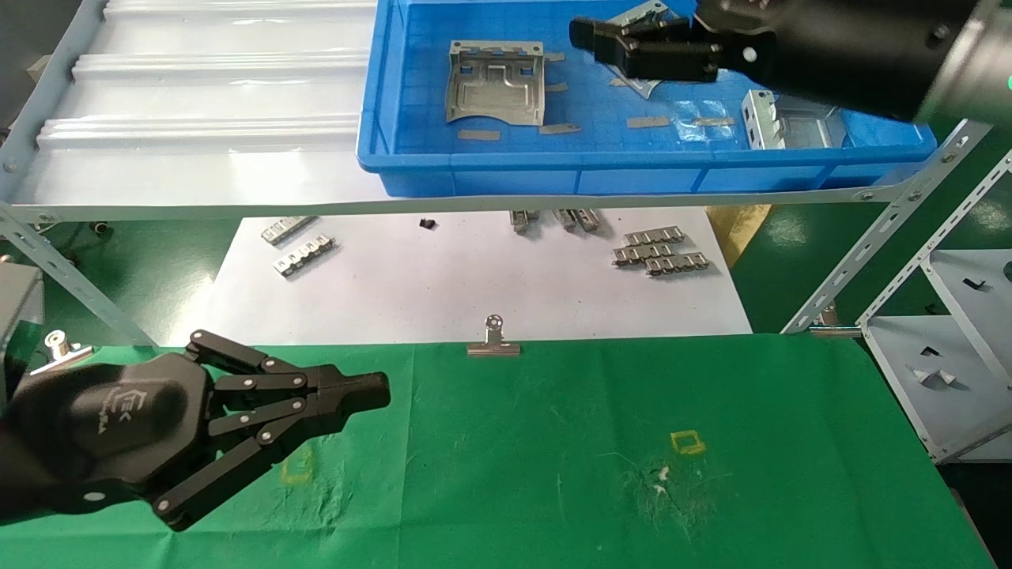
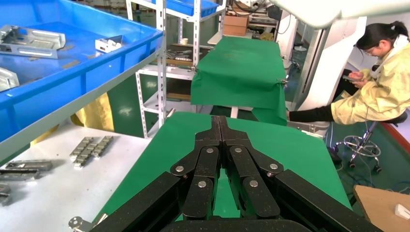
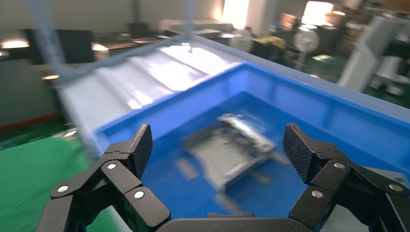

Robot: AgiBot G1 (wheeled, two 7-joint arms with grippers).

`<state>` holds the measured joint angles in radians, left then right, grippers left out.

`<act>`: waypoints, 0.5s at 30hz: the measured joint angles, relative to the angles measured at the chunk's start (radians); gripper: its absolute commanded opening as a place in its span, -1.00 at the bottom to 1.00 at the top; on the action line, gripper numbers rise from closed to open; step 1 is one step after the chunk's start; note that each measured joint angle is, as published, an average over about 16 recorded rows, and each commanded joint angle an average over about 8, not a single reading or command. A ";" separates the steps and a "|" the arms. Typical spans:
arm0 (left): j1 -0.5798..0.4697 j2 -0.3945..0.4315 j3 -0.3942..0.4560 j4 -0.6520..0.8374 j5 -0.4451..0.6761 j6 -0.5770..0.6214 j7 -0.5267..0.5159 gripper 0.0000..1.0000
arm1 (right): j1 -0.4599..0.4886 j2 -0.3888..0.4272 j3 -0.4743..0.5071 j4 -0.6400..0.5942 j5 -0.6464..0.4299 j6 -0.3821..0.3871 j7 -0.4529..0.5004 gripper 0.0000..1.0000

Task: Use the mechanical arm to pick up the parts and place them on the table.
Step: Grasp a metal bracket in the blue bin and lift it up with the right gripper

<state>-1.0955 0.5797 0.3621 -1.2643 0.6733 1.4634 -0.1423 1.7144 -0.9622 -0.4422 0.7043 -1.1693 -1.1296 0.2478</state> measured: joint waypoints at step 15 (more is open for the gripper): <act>0.000 0.000 0.000 0.000 0.000 0.000 0.000 0.64 | 0.249 -0.306 -0.118 -0.575 -0.242 0.408 -0.088 -0.89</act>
<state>-1.0955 0.5797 0.3623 -1.2642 0.6732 1.4634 -0.1422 1.9637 -1.2681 -0.5599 0.1291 -1.4115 -0.7217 0.1603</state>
